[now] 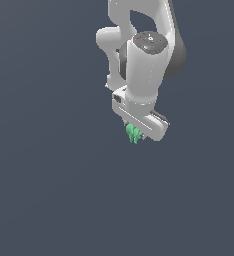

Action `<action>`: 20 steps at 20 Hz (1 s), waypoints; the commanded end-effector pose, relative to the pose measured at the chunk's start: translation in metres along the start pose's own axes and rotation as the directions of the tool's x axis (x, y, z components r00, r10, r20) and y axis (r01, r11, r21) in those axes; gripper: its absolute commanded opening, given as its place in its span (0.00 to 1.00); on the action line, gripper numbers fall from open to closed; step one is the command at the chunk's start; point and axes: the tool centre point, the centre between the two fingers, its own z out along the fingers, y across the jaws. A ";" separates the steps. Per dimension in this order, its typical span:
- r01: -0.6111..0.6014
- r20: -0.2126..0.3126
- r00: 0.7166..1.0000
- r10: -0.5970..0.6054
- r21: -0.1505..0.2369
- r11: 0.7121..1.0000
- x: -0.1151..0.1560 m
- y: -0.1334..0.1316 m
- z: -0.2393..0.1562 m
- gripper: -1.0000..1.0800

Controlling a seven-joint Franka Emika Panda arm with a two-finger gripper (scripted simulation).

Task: Pick up the object and move it to a goal position.

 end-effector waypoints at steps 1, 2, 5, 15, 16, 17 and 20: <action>0.000 0.001 1.000 0.000 -0.001 1.000 0.011 -0.004 -0.020 0.00; 0.000 0.001 1.000 0.000 -0.001 1.000 0.015 -0.006 -0.028 0.00; 0.001 0.001 1.000 -0.001 -0.002 1.000 0.027 -0.012 -0.048 0.00; 0.001 0.001 1.000 -0.001 -0.002 1.000 0.061 -0.027 -0.104 0.00; 0.001 0.001 1.000 -0.001 -0.002 1.000 0.063 -0.028 -0.109 0.00; 0.001 0.001 1.000 -0.001 -0.002 1.000 0.066 -0.029 -0.114 0.00; 0.001 0.001 1.000 -0.001 -0.002 1.000 0.074 -0.033 -0.126 0.00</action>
